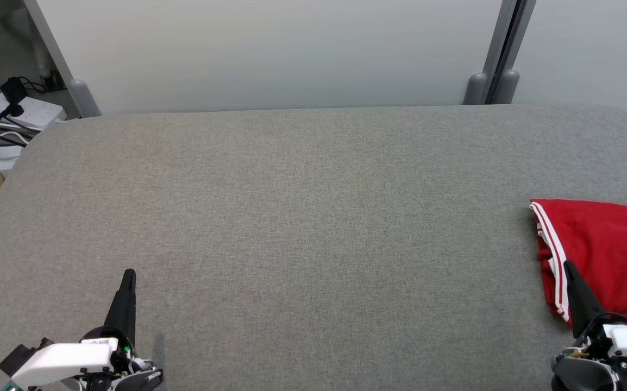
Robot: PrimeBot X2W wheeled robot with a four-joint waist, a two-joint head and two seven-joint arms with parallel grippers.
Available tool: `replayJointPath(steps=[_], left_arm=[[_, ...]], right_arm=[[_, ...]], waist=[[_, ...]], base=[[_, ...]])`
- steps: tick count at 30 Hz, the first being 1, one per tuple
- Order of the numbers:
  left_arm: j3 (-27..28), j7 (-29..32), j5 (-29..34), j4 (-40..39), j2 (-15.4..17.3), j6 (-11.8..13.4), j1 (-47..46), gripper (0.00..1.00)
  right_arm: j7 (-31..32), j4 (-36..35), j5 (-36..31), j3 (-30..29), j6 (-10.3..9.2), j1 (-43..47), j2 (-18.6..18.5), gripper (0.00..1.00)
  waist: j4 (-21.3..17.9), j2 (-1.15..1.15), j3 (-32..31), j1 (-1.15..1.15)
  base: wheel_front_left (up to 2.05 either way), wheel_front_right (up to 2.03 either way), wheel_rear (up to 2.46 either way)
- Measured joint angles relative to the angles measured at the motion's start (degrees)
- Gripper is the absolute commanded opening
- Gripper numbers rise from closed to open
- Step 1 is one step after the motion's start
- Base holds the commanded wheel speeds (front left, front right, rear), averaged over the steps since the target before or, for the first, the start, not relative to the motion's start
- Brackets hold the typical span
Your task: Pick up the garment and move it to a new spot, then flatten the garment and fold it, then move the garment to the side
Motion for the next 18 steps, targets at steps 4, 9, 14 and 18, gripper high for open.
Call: replayJointPath(steps=[4,9,14,18], left_arm=[[0.00,0.00,0.00,0.00,0.00,0.00,0.00,0.00],[0.00,0.00,0.00,0.00,0.00,0.00,0.00,0.00],[0.00,0.00,0.00,0.00,0.00,0.00,0.00,0.00],[0.00,0.00,0.00,0.00,0.00,0.00,0.00,0.00]], right_arm=[[0.00,0.00,0.00,0.00,0.00,0.00,0.00,0.00],[0.00,0.00,0.00,0.00,0.00,0.00,0.00,0.00],[0.00,0.00,0.00,0.00,0.00,0.00,0.00,0.00],[0.00,-0.01,0.00,0.00,0.00,0.00,0.00,0.00]], waist=[[0.00,0.00,0.00,0.00],[0.00,0.00,0.00,0.00],[0.00,0.00,0.00,0.00],[0.00,0.00,0.00,0.00]], base=[[0.00,0.00,0.00],[0.00,0.00,0.00],[0.00,0.00,0.00],[0.00,0.00,0.00]])
